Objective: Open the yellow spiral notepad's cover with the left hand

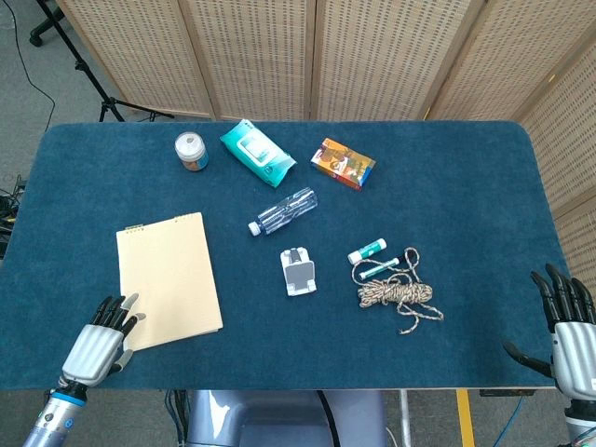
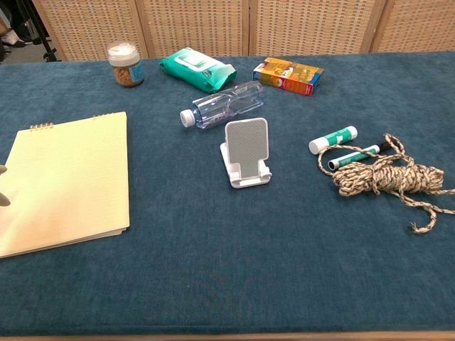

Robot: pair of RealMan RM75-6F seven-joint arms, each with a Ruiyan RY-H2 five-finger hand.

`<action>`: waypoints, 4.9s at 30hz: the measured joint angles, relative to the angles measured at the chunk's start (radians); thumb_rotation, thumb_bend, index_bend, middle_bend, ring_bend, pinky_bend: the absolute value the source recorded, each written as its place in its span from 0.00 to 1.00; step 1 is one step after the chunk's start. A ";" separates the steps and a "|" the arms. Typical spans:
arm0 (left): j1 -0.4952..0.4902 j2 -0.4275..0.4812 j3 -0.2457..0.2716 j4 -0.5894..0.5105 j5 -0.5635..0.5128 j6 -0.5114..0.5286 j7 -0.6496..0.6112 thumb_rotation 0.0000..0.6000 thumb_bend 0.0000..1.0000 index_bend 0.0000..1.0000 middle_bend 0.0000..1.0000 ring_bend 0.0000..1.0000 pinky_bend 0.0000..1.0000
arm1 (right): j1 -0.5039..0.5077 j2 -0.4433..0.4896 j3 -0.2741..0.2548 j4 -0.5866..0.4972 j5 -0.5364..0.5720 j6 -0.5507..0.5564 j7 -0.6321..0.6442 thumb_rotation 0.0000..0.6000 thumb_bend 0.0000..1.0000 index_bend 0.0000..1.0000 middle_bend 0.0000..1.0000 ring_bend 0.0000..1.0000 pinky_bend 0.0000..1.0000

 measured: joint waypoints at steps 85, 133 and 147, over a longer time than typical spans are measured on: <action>0.016 -0.081 0.058 0.198 0.050 0.139 -0.265 1.00 0.67 0.84 0.00 0.00 0.00 | -0.001 0.034 -0.009 -0.025 0.012 -0.015 0.062 1.00 0.00 0.00 0.00 0.00 0.00; -0.400 0.210 -0.523 -0.165 -1.007 -0.250 -0.723 1.00 0.71 0.86 0.00 0.00 0.00 | 0.021 0.006 0.008 -0.008 0.074 -0.061 0.008 1.00 0.00 0.00 0.00 0.00 0.00; -0.551 -0.005 -0.584 0.292 -1.139 -0.314 -0.479 1.00 0.45 0.11 0.00 0.00 0.00 | 0.038 -0.015 0.010 0.003 0.100 -0.095 -0.025 1.00 0.00 0.00 0.00 0.00 0.00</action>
